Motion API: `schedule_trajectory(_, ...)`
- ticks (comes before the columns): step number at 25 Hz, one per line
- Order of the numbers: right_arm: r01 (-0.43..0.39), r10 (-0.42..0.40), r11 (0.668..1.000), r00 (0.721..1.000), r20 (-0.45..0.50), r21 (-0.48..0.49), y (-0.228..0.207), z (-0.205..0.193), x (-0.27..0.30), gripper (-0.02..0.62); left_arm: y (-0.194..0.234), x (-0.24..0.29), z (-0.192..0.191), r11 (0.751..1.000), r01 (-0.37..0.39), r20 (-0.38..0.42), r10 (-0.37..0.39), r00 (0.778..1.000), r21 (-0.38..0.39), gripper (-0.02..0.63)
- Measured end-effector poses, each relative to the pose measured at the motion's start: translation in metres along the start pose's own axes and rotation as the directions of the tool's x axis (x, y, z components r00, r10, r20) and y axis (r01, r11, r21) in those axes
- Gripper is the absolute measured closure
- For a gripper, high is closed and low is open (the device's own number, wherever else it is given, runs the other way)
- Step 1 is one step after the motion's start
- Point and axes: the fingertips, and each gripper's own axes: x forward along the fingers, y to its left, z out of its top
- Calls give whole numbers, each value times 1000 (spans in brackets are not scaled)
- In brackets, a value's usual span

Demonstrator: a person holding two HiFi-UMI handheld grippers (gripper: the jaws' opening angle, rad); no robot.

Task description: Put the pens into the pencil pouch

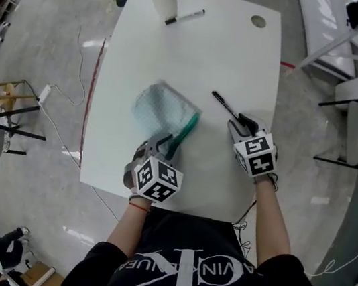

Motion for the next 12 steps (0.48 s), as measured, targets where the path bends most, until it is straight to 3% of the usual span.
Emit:
schedule_trajectory(6, -14, 14, 999, 1000, -5, -48, 4, -1, 1, 487, 5, -1, 3, 994, 21, 38, -17, 999, -104, 536)
schedule_trajectory(9, -15, 14, 998, 1000, -20, -67, 8, -2, -1, 546, 12, -5, 5, 982, 29, 82, -14, 997, -184, 560)
schedule_trajectory(12, -18, 17, 998, 1000, -18, -64, 11, -2, -1, 548, 21, -11, 6, 962, 35, 124, -1, 992, -270, 586)
